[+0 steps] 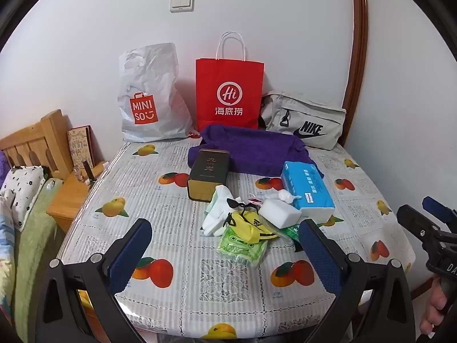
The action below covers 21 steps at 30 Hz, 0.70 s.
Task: Organize soft objects
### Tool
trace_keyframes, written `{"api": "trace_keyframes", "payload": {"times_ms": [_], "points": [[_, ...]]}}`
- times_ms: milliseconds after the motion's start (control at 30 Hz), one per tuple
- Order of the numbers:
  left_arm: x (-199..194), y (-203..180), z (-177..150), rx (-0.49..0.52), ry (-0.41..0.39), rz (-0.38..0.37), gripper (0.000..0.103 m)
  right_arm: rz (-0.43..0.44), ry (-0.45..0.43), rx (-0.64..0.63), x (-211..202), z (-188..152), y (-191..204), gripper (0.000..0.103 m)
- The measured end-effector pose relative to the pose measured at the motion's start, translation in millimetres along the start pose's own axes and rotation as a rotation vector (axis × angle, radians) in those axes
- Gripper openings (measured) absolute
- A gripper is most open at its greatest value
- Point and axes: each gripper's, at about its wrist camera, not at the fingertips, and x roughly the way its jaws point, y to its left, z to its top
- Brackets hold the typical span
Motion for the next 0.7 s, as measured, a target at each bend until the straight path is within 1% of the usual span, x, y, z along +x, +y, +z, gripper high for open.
{"api": "trace_keyframes", "payload": {"times_ms": [67, 200, 233, 333, 367, 700], "points": [[-4.8, -1.5, 0.4, 0.01, -0.02, -0.007, 0.103, -0.004, 0.01, -0.003, 1.5, -0.8, -2.2, 0.103], [-6.8, -2.8, 2.9, 0.003, -0.015, -0.012, 0.103, -0.001, 0.013, -0.007, 3.7, -1.4, -1.5, 0.103], [-7.4, -3.1, 3.8, 0.007, -0.018, -0.005, 0.103, 0.008, 0.009, -0.005, -2.4, -1.4, 5.4, 0.103], [-11.5, -2.9, 0.2, 0.017, -0.03, -0.002, 0.103, 0.009, 0.007, -0.004, -2.5, 1.6, 10.8, 0.103], [-12.2, -2.7, -0.2, 0.017, -0.032, -0.001, 0.103, 0.015, 0.002, -0.004, -3.7, -3.5, 8.7, 0.103], [-16.5, -2.7, 2.3, 0.015, -0.039, 0.014, 0.103, 0.03, 0.001, 0.001, -5.0, -4.0, 6.6, 0.103]]}}
